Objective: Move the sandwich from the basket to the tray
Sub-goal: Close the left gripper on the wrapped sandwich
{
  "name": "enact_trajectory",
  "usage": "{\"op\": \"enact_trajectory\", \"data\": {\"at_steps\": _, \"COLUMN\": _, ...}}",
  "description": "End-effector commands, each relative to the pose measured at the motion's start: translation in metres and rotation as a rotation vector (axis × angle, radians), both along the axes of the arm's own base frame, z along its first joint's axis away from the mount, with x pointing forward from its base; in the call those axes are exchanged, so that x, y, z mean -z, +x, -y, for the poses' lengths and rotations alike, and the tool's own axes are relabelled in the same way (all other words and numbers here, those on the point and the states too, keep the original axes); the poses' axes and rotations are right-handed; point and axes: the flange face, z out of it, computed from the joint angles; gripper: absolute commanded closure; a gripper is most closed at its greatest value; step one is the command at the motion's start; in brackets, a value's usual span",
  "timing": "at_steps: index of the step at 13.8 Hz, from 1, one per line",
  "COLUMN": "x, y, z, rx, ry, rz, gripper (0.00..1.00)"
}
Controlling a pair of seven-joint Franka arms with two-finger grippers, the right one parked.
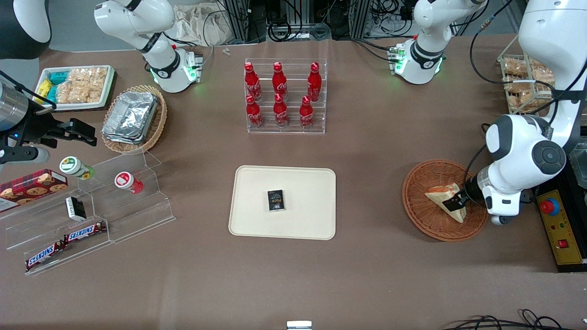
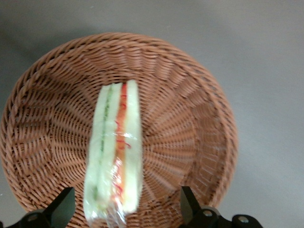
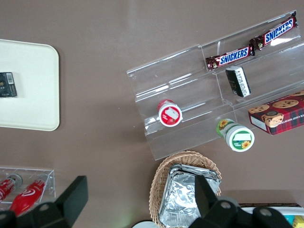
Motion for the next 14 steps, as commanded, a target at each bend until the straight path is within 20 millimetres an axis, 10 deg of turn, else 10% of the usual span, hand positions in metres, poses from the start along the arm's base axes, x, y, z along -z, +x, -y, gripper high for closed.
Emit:
{"op": "enact_trajectory", "data": {"at_steps": 1, "x": 0.019, "y": -0.012, "z": -0.005, "rx": -0.029, "ry": 0.006, "rz": 0.004, "gripper": 0.0}}
{"op": "enact_trajectory", "data": {"at_steps": 8, "x": 0.055, "y": -0.025, "z": -0.012, "rx": -0.06, "ry": -0.007, "rz": 0.032, "gripper": 0.01}}
{"op": "enact_trajectory", "data": {"at_steps": 12, "x": 0.055, "y": -0.021, "z": -0.01, "rx": -0.046, "ry": -0.001, "rz": 0.038, "gripper": 0.7}}
{"op": "enact_trajectory", "data": {"at_steps": 14, "x": 0.048, "y": -0.016, "z": -0.009, "rx": -0.048, "ry": -0.001, "rz": 0.053, "gripper": 0.87}}
